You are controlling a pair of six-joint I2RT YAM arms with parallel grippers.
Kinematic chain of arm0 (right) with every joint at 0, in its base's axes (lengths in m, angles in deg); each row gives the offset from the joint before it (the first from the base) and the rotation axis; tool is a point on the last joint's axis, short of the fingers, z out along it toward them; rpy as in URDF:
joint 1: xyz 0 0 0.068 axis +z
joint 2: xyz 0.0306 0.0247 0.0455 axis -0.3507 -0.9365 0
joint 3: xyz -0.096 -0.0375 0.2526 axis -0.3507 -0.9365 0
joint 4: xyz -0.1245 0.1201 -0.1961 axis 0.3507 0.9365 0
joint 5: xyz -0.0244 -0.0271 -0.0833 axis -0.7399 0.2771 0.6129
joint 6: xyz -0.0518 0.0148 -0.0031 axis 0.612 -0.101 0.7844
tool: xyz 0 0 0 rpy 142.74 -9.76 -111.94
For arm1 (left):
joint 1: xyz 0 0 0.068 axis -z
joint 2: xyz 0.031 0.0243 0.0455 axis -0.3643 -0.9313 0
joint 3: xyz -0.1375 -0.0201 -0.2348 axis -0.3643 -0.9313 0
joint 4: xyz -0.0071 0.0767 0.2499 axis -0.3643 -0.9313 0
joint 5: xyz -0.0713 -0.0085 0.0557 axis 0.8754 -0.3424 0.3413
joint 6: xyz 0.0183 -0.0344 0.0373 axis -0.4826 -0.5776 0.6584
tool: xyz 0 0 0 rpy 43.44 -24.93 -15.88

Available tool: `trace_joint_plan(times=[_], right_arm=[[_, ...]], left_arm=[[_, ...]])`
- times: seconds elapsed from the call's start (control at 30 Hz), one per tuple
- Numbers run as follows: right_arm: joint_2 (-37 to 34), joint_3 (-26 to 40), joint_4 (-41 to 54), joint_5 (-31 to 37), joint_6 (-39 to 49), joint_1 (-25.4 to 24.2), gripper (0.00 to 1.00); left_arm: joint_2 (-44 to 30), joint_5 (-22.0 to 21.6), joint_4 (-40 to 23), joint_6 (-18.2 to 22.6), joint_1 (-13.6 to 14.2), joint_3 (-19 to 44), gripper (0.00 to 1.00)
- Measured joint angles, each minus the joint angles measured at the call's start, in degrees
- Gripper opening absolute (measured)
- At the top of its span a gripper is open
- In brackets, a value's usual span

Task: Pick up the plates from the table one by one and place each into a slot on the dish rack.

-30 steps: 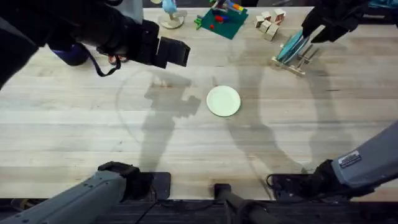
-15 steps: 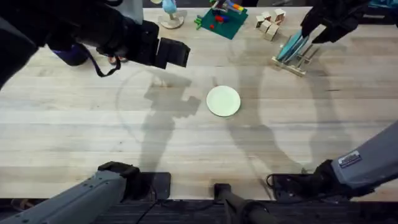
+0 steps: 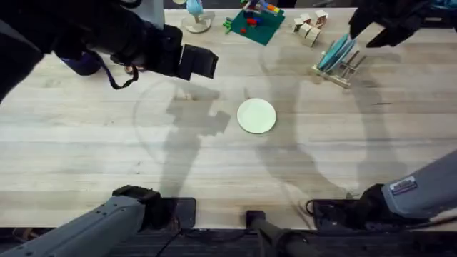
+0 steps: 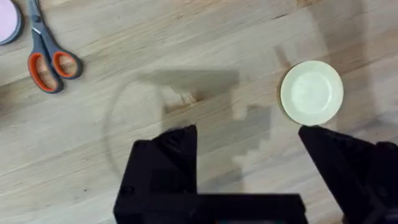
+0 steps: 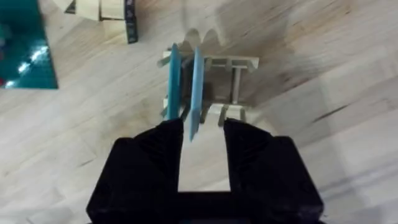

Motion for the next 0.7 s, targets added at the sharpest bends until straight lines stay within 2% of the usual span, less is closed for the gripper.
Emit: trace_joint_plan(times=[0.23,0.37,0.4,0.43,0.5,0.7], right_arm=[[6.9,0.0,3.6,0.0,3.1,0.1,0.421],[10.0,0.0,7.3,0.1,7.1,0.9,0.731],[10.7,0.0,8.4,0.1,8.4,1.5,0.867],[11.5,0.0,9.5,0.1,9.7,2.1,0.963],[12.8,0.0,11.2,0.1,11.5,3.6,0.993],[17.2,0.0,16.4,0.1,16.5,8.7,0.996]], left_arm=[[0.0,0.0,0.0,0.0,0.0,0.0,0.995],[0.0,0.0,0.0,0.0,0.0,0.0,0.995],[0.0,0.0,0.0,0.0,0.0,0.0,0.995],[0.0,0.0,0.0,0.0,0.0,0.0,0.995],[0.0,0.0,0.0,0.0,0.0,0.0,0.995],[0.0,0.0,-0.7,0.0,0.0,0.0,0.994]])
